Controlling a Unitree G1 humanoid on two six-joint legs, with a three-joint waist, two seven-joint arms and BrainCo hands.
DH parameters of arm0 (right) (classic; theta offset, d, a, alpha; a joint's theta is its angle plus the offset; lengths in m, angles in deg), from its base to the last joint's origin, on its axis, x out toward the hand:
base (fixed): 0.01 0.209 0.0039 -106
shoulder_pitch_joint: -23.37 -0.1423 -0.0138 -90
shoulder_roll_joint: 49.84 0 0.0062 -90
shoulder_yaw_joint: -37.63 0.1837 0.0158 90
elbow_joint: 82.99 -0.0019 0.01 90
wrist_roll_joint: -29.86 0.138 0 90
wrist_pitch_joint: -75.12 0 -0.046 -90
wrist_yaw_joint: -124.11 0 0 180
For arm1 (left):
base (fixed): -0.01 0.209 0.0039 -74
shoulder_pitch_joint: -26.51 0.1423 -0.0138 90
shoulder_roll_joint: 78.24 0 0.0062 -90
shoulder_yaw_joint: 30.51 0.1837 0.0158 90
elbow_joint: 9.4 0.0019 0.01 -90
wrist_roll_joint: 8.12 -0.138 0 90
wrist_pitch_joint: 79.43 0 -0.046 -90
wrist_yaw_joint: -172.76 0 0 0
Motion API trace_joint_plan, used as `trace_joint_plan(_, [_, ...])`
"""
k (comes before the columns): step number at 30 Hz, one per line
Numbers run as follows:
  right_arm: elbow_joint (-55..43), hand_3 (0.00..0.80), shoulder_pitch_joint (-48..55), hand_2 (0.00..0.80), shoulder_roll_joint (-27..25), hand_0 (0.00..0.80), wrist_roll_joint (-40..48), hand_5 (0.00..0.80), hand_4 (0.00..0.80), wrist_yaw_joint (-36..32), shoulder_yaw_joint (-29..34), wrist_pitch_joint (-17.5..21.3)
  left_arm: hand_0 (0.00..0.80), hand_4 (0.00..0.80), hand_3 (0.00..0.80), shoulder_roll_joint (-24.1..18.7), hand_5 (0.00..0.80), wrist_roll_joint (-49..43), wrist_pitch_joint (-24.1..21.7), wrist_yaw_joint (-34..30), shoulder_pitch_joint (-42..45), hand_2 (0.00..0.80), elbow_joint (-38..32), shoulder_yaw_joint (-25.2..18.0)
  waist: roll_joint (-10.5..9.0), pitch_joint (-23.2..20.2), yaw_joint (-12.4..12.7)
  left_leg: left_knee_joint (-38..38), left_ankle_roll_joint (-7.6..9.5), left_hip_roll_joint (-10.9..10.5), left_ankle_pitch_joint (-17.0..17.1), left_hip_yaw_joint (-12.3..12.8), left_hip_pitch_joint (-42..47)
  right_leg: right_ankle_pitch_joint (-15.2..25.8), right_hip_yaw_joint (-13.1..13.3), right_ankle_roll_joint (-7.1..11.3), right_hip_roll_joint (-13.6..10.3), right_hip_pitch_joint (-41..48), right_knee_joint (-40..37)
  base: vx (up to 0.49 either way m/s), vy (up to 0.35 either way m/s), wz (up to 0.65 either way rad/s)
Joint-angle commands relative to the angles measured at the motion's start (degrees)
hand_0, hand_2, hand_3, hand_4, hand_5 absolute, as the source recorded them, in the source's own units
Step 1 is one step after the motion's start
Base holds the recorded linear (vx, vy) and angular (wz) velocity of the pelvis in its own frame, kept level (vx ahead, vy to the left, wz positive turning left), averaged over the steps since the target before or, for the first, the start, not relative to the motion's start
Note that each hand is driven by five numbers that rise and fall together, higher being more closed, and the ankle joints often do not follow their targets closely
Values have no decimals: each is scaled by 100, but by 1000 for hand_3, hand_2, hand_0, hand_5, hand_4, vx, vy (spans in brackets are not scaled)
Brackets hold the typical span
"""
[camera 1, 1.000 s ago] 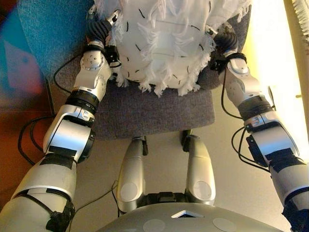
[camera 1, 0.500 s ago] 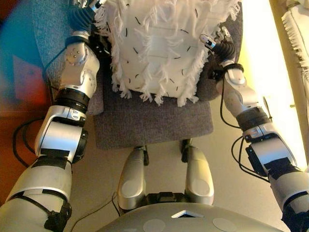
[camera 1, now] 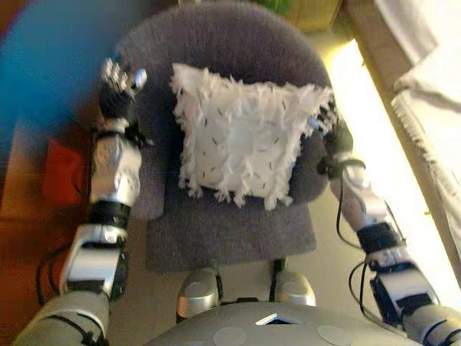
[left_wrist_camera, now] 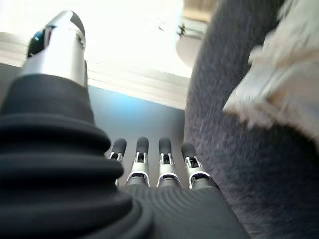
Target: Pick up the cushion and take it to the sofa
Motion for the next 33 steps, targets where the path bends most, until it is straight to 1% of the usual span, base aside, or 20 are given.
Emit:
trace_joint_plan(1, [-479,0,502,0,116,0,87,0,0,-418,404,450,0,0,0,-2,0,35,-195,-392,384,0,-111,-156,-89,-689,59,432,35,111,-270,249,-89,209,2,39,-180,-272,243,50,-32,-1])
trace_joint_plan(3, [-574,0,753,0,237,0,168,0,0,-782,439,382,0,0,0,96,0,159,-56,-646,748,0,-320,-222,-102,-750,76,355,64,104,-268,267,-3,227,-10,26,-139,-210,189,29,-31,-1])
trace_joint_plan(6, [-805,0,1116,0,365,0,233,0,0,-1054,386,325,0,0,0,173,0,286,186,-966,1307,0,-730,-260,-128,-792,110,308,89,103,-261,280,66,246,-34,9,-92,-152,157,5,-34,-1])
trace_joint_plan(8, [-838,0,1326,0,421,0,318,0,0,-1164,344,342,0,0,0,148,0,259,134,-1036,1586,0,-909,-250,-149,-796,132,292,105,90,-261,274,94,262,-43,-7,-55,-126,140,-12,-37,1])
trace_joint_plan(11, [-861,0,1768,0,478,0,911,0,0,-1453,336,291,0,0,0,144,0,381,-46,-1166,2130,0,-1046,-350,-178,-794,160,254,131,62,-271,287,139,282,-29,-32,5,-77,64,-16,-24,1])
trace_joint_plan(13, [-831,0,2023,0,524,0,915,0,0,-1549,342,349,0,0,0,206,0,480,-82,-1105,2439,0,-1165,-395,-191,-776,178,249,143,51,-274,297,145,306,-24,-37,29,-75,35,-17,-9,-1])
trace_joint_plan(15, [-811,0,2194,0,473,0,742,0,0,-1432,288,378,0,0,0,248,0,574,-55,-1125,2675,0,-1235,-357,-198,-743,208,253,151,49,-279,295,135,313,-42,-46,41,-81,19,-45,-20,-2])
trace_joint_plan(17, [-775,0,2265,0,397,0,865,0,0,-1491,178,365,0,0,0,209,0,414,-39,-1089,2780,0,-1226,-160,-200,-716,228,252,159,49,-277,274,127,314,-42,-59,67,-84,24,-43,-28,-2])
trace_joint_plan(19, [-726,0,2250,0,324,0,720,0,0,-1497,95,411,0,0,0,139,0,493,42,-1084,2757,0,-1162,-32,-207,-698,230,244,159,52,-269,258,131,319,-37,-63,81,-84,33,-38,-35,-1])
trace_joint_plan(21, [-686,0,2148,0,204,0,412,0,0,-1336,-74,552,0,0,0,77,0,510,139,-1046,2649,0,-1093,95,-214,-693,228,232,158,47,-273,228,146,312,-37,-67,96,-69,24,-29,-35,0])
trace_joint_plan(23, [-705,0,2032,0,106,0,394,0,0,-1204,-226,625,0,0,0,-4,0,321,113,-942,2585,0,-1105,261,-211,-688,242,234,156,43,-274,211,143,320,-41,-69,106,-65,2,-30,-35,0])
trace_joint_plan(26, [-639,0,1910,0,153,0,632,0,0,-932,-368,727,0,0,0,-67,0,419,220,-1000,2476,0,-1078,422,-193,-701,256,183,148,54,-257,210,147,331,-53,-65,119,-78,-35,-38,-35,0])
trace_joint_plan(28, [-525,0,1822,0,217,0,405,0,0,-721,-436,805,0,0,0,-51,0,335,204,-879,2396,0,-1026,542,-173,-702,245,145,141,75,-236,219,145,337,-32,-66,134,-102,-37,-49,-20,-1])
trace_joint_plan(30, [-552,0,1786,0,236,0,470,0,0,-752,-553,728,0,0,0,-49,0,362,196,-794,2314,0,-1009,649,-153,-686,224,132,140,86,-217,219,114,337,-14,-72,142,-149,-26,-73,-1,-1])
trace_joint_plan(33, [-526,0,1876,0,209,0,189,0,0,-890,-671,695,0,0,0,-12,0,400,183,-826,2345,0,-995,697,-121,-667,215,76,139,83,-190,214,100,341,-12,-71,149,-177,-41,-39,7,0])
